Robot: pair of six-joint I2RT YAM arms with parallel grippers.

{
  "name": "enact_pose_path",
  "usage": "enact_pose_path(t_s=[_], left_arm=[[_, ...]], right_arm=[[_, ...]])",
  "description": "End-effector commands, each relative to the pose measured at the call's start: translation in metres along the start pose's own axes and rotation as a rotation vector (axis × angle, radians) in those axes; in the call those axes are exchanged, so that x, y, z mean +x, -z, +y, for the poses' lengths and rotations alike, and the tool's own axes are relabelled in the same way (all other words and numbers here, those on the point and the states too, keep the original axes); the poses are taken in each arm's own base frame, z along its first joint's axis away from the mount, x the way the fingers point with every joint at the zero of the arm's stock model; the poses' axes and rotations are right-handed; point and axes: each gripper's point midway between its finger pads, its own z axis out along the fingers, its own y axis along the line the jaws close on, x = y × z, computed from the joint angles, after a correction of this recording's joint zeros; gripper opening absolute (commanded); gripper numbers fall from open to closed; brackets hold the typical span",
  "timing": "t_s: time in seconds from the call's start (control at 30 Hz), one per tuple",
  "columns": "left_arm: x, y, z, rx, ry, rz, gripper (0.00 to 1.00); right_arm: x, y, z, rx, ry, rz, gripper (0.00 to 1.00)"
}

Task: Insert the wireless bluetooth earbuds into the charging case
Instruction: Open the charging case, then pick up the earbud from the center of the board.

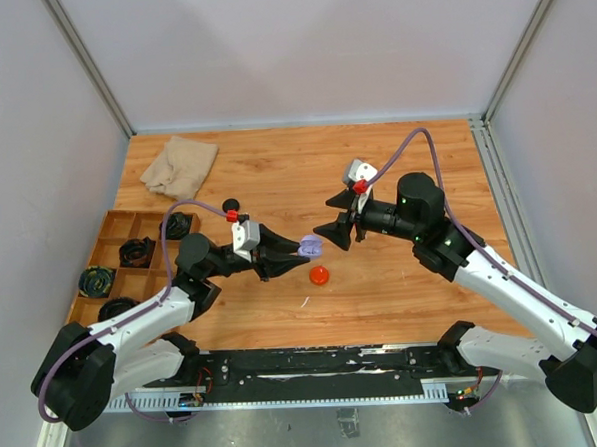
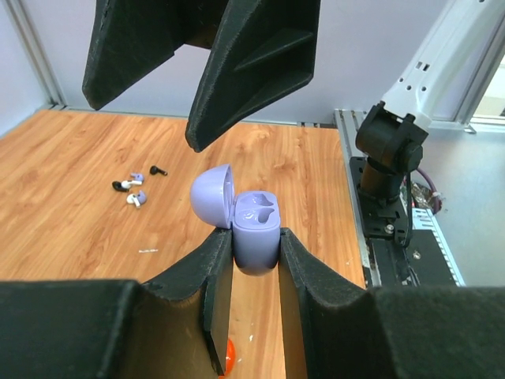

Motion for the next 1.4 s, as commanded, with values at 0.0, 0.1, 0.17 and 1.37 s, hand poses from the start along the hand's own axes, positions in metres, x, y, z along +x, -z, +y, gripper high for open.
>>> enact_pose_path(t_s=[0.0, 0.1, 0.17, 1.37], left_arm=[[0.005, 0.003, -0.001, 0.0, -0.044, 0.007, 0.0], [0.012, 0.005, 0.003, -0.026, -0.061, 0.01, 0.0], [0.015, 0.007, 0.007, -0.055, -0.07, 0.004, 0.0], [0.035, 0.037, 0.024, -0.244, -0.242, -0.028, 0.0]], right_arm=[[-0.02, 0.006, -0.005, 0.034, 0.021, -0.032, 0.67], [-0.014, 0.008, -0.013, 0.078, 0.003, 0.013, 0.68], [-0.005, 0.01, -0.022, 0.133, -0.014, 0.071, 0.69], [0.224, 0.093, -0.225, 0.734, -0.533, 0.597, 0.71]])
